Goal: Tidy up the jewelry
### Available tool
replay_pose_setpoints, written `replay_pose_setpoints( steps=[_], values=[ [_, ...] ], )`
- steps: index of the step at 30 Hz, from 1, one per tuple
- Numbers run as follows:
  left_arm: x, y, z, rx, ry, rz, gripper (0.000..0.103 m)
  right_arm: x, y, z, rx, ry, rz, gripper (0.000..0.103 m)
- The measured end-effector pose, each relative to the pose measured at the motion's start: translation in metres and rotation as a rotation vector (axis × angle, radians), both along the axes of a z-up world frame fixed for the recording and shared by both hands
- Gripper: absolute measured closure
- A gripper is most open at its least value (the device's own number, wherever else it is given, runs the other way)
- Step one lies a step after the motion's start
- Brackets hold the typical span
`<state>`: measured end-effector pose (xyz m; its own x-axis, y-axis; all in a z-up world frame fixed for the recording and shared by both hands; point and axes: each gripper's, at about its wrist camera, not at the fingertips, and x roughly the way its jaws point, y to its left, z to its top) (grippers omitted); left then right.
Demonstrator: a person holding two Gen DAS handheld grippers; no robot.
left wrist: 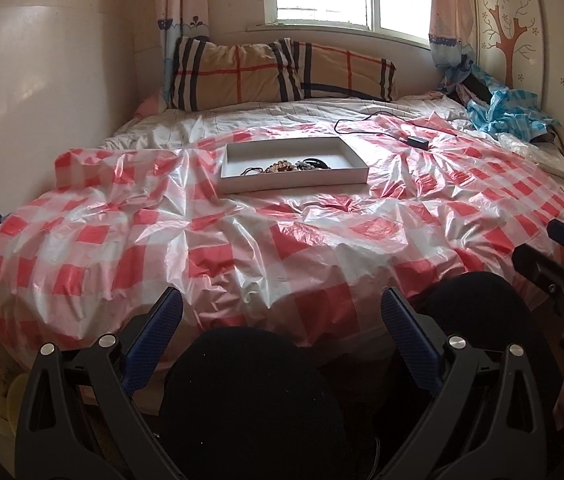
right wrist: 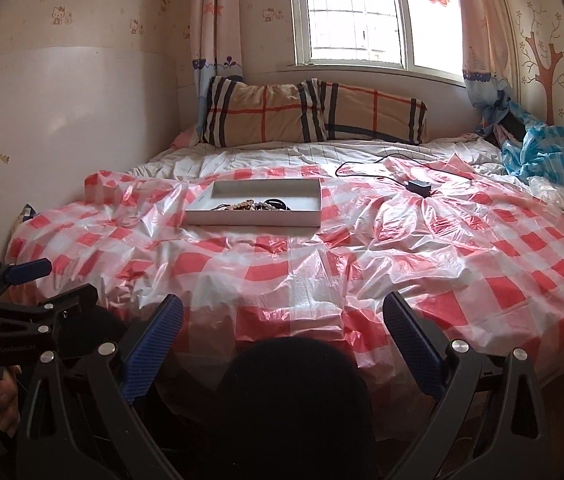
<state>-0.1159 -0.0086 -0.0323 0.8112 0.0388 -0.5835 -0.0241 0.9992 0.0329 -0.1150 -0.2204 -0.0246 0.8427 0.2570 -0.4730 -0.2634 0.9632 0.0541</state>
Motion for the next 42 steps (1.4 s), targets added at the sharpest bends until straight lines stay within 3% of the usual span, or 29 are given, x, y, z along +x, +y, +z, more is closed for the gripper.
replay_pose_setpoints(
  steps=[18,29,42],
  values=[
    [-0.005,-0.007,0.003,-0.005,-0.033,-0.019,0.008,-0.003,0.007,0.000,-0.032,-0.013,-0.005,0.007],
    [0.004,-0.006,-0.004,-0.030,0.009,-0.020,0.008,0.005,0.004,-0.005,-0.020,0.026,-0.004,0.007],
    [0.008,-0.021,-0.008,0.018,0.018,-0.050,0.008,0.007,0.003,-0.007,-0.019,0.029,-0.005,0.007]
  ],
)
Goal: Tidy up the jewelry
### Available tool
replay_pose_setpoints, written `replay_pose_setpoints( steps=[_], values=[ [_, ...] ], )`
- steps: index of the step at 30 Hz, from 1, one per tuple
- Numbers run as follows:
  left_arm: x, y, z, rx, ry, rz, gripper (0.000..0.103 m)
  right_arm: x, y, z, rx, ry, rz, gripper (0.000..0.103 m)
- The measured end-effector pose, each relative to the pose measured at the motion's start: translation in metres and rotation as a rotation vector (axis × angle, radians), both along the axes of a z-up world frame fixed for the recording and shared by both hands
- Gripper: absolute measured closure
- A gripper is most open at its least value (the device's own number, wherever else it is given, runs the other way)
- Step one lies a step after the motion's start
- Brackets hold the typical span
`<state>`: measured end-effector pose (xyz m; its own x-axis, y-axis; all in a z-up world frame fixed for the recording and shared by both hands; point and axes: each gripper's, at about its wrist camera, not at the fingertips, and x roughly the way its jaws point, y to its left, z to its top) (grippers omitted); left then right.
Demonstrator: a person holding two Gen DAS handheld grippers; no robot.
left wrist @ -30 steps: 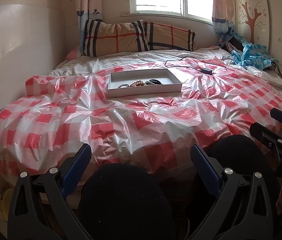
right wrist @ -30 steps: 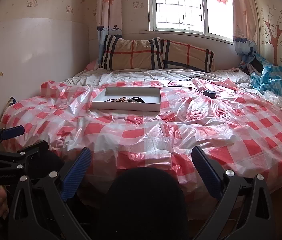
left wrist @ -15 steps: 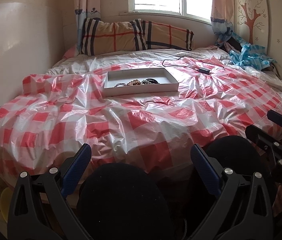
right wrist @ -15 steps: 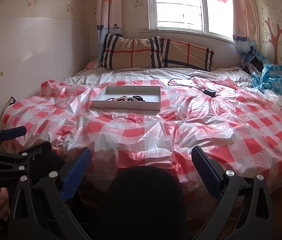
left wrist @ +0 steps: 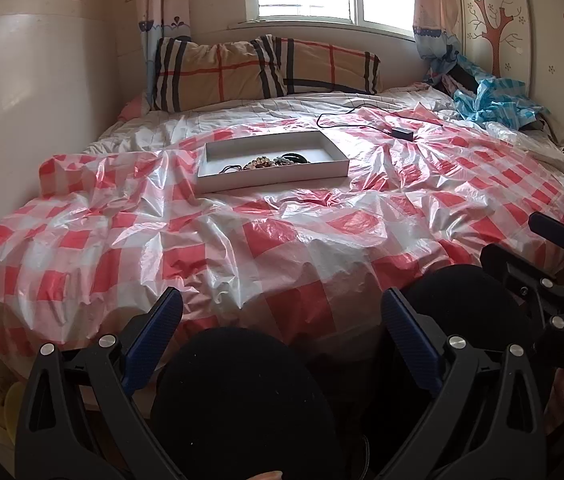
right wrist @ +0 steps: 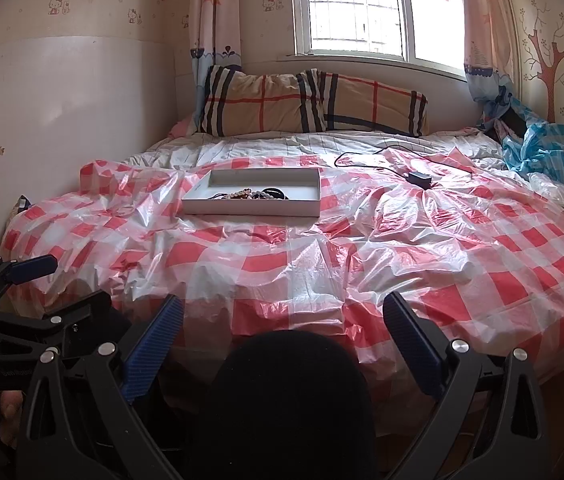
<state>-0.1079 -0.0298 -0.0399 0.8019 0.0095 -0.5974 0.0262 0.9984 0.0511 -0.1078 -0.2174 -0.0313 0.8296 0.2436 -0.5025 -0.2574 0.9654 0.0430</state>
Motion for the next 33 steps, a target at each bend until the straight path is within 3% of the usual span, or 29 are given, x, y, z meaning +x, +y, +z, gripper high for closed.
replay_pose_setpoints(
  steps=[9,33],
  values=[
    [0.0017,-0.0053,-0.0037,0.045,0.007,0.000,0.008,0.0005,-0.0001,-0.0004,-0.002,0.000,-0.001,0.007],
    [0.0025,0.0014,-0.0028,-0.011,0.021,-0.011,0.008,0.0033,-0.0006,-0.0029,-0.003,0.015,-0.003,0.007]
  ],
)
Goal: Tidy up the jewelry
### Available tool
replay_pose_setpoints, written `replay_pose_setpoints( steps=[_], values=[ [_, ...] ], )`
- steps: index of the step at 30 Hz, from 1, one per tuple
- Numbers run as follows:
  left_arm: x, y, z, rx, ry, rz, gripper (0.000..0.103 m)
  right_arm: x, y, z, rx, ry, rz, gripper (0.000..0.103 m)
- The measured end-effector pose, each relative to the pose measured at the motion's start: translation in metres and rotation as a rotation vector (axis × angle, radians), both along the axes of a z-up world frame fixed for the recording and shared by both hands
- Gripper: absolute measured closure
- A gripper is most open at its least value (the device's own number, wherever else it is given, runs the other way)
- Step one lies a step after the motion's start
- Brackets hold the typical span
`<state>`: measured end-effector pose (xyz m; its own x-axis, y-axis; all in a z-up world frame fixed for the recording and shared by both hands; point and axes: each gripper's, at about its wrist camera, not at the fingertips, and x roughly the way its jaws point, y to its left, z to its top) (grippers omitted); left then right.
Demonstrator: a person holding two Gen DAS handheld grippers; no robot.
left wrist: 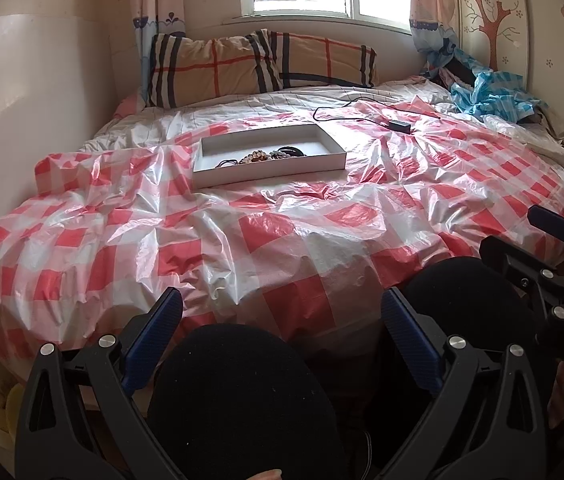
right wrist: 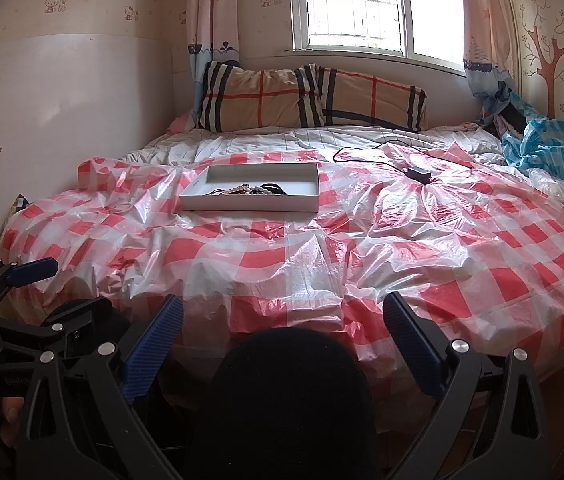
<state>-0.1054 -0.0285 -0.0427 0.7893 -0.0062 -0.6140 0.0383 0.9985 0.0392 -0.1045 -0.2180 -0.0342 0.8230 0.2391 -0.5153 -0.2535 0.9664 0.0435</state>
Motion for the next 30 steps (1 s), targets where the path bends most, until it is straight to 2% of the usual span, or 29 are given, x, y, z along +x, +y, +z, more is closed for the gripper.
replay_pose_setpoints(
  steps=[25,30],
  values=[
    [0.0014,0.0056,0.0000,-0.019,0.009,-0.002,0.008,0.0004,-0.0013,0.0002,-0.001,0.000,0.001,0.007],
    [0.0014,0.0086,-0.0001,-0.052,0.027,-0.008,0.008,0.0003,-0.0008,0.0003,-0.002,0.000,0.001,0.007]
  ],
)
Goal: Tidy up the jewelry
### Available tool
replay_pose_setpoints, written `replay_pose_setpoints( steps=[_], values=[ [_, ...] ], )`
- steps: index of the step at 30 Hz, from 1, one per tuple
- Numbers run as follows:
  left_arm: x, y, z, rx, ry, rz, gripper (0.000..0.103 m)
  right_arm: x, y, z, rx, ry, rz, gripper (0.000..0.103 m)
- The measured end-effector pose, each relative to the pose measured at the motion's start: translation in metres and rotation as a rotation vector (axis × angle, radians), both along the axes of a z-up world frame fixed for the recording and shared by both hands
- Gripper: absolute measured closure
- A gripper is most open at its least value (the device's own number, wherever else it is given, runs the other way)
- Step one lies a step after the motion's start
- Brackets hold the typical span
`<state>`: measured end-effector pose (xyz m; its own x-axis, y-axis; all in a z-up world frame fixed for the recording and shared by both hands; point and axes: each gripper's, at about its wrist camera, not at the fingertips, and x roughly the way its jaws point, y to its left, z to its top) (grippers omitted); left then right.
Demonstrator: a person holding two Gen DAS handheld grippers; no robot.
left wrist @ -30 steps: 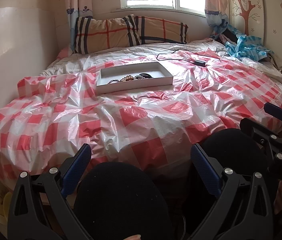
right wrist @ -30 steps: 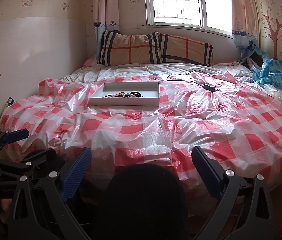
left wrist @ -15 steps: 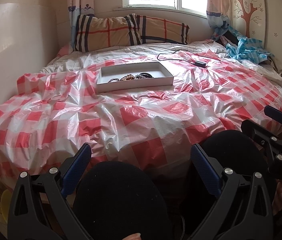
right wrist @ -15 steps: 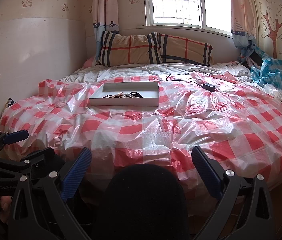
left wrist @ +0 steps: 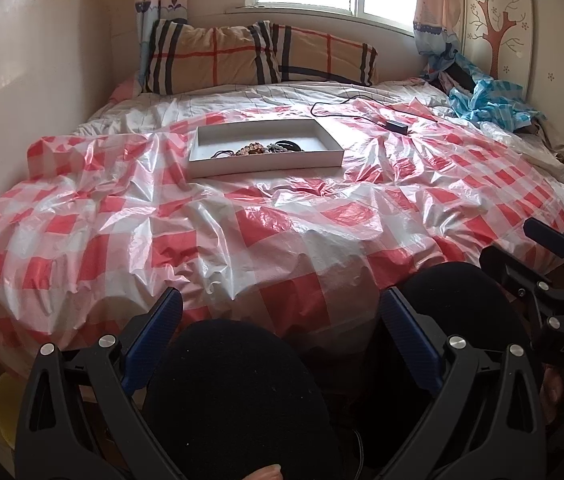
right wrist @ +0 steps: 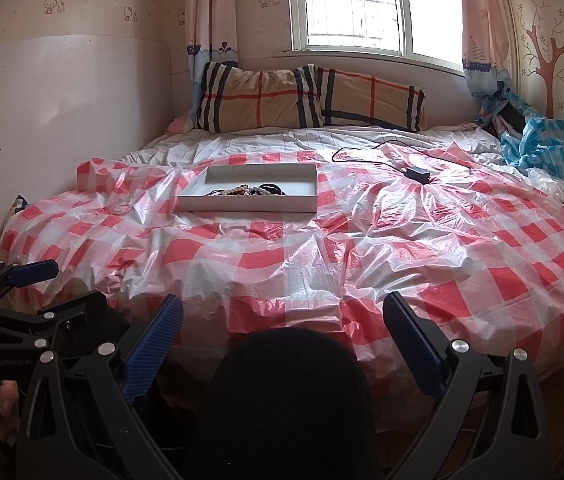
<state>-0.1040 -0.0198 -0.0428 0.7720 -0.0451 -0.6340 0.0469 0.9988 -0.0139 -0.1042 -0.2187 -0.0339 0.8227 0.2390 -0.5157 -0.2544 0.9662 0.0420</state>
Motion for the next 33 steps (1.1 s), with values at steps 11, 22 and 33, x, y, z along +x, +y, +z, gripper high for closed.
replay_pose_setpoints(
  steps=[11,22,33],
  values=[
    [0.000,-0.003,0.008,0.018,-0.008,-0.016,0.008,0.000,0.001,-0.001,-0.002,0.002,-0.001,0.007],
    [0.000,-0.002,0.007,0.013,-0.003,-0.004,0.008,0.000,0.000,-0.001,-0.002,0.002,0.000,0.007],
    [0.002,-0.003,0.012,0.049,-0.024,-0.007,0.008,0.000,0.001,-0.001,-0.002,0.004,-0.001,0.007]
  ],
)
